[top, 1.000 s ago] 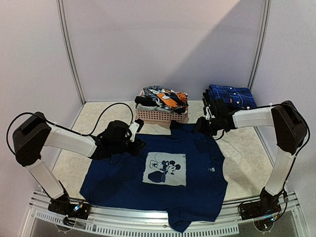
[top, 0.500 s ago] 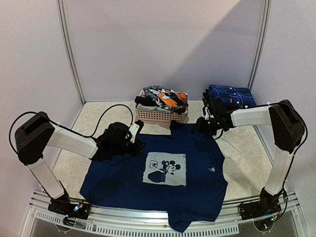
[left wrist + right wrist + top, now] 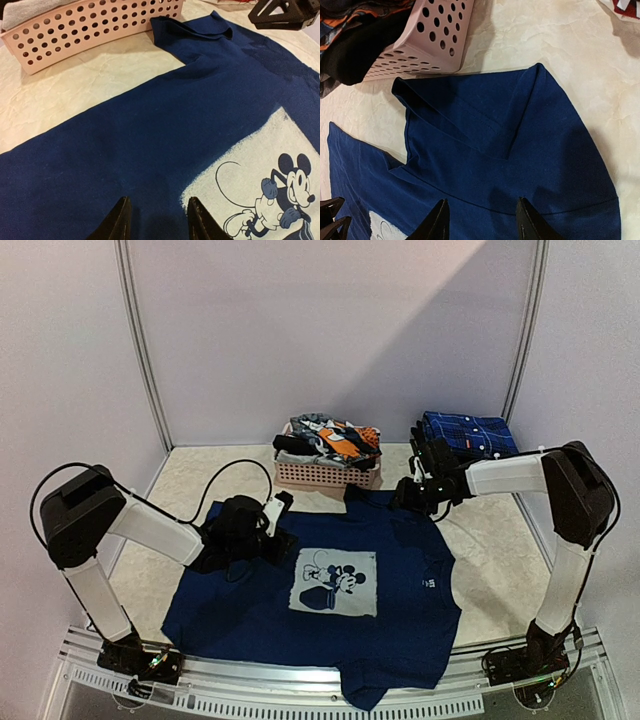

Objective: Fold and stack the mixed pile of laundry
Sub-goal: Smooth out the crumpled T-shirt at the center of the board.

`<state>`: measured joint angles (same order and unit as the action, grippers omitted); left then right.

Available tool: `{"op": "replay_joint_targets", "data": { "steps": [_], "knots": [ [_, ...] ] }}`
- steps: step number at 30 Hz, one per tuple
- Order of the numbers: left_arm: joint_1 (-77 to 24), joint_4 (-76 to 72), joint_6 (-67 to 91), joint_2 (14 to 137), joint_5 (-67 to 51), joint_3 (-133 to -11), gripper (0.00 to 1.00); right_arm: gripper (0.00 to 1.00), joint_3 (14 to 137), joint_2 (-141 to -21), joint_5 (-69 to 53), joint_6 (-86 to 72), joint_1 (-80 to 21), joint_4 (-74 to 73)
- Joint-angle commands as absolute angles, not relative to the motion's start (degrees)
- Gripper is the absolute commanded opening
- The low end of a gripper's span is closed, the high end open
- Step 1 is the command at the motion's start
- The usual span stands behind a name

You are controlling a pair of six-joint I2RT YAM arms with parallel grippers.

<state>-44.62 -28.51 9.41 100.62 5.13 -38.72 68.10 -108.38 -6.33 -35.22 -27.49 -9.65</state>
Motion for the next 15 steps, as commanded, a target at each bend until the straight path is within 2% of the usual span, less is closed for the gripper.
{"op": "replay_joint_targets", "data": {
  "steps": [1,15],
  "knots": [
    [-45.53,-30.74,8.88,101.88,4.65,-38.31,0.39,0.46,70.15,-110.63,-6.89,-34.35,-27.95,-10.09],
    [-45.7,-32.51,9.12,102.39,4.66,-36.97,0.38,0.45,74.0,-115.49,-6.69,-34.19,-27.49,-10.53]
  ]
}}
